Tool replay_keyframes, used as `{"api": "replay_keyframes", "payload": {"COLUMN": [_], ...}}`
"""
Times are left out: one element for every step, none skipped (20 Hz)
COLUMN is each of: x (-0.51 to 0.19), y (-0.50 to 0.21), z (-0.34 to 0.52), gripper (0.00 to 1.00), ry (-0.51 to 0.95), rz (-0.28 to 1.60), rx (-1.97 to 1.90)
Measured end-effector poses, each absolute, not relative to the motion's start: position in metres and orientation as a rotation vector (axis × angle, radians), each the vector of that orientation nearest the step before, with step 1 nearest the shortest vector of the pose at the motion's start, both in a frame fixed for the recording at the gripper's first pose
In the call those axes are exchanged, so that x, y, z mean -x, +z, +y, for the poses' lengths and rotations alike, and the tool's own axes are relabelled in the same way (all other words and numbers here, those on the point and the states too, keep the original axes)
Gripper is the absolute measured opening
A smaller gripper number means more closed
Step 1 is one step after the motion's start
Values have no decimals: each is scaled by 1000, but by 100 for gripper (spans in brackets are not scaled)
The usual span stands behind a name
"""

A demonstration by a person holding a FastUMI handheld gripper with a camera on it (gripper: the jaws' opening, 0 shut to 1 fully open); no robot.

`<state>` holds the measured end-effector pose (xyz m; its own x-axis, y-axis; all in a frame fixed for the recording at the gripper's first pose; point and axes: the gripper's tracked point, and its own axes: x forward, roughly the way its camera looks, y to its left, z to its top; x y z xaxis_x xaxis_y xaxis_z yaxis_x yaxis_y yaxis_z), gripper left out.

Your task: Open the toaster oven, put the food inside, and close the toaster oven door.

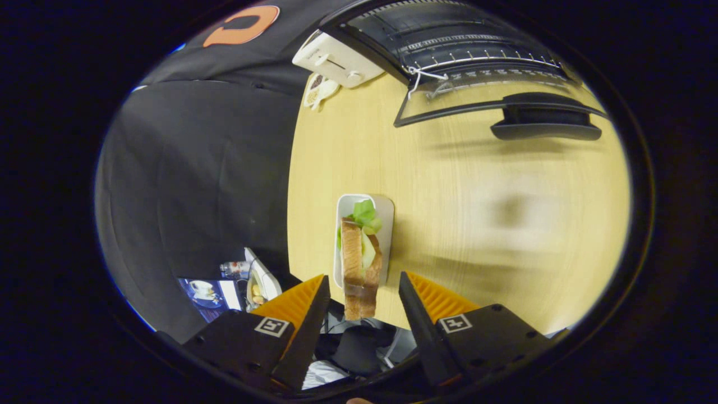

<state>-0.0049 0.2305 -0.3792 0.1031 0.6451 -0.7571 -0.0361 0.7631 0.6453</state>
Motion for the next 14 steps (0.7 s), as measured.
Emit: {"api": "replay_keyframes", "payload": {"x": [5, 5, 6, 5, 6, 3, 5, 5, 5, 4, 5, 6, 8, 10], "y": [-381, -384, -384, -383, -383, -382, -380, -378, -373, -369, -361, -352, -341, -330], "z": [233, 235, 235, 238, 238, 239, 240, 240, 239, 239, 239, 239, 240, 239], "gripper": [78, 74, 65, 57, 46, 41, 38, 37, 33, 31, 28, 27, 26, 26], "ry": [540, 534, 533, 539, 537, 540, 540, 540, 538, 542, 554, 566, 582, 605], "rz": [1391, 1396, 1400, 1395, 1391, 1386, 1383, 1378, 1374, 1362, 1352, 1343, 1335, 1322], "rx": [-538, -529, -522, -521, -509, -505, -503, -505, -502, -499, -501, -512, -525, -531]}}
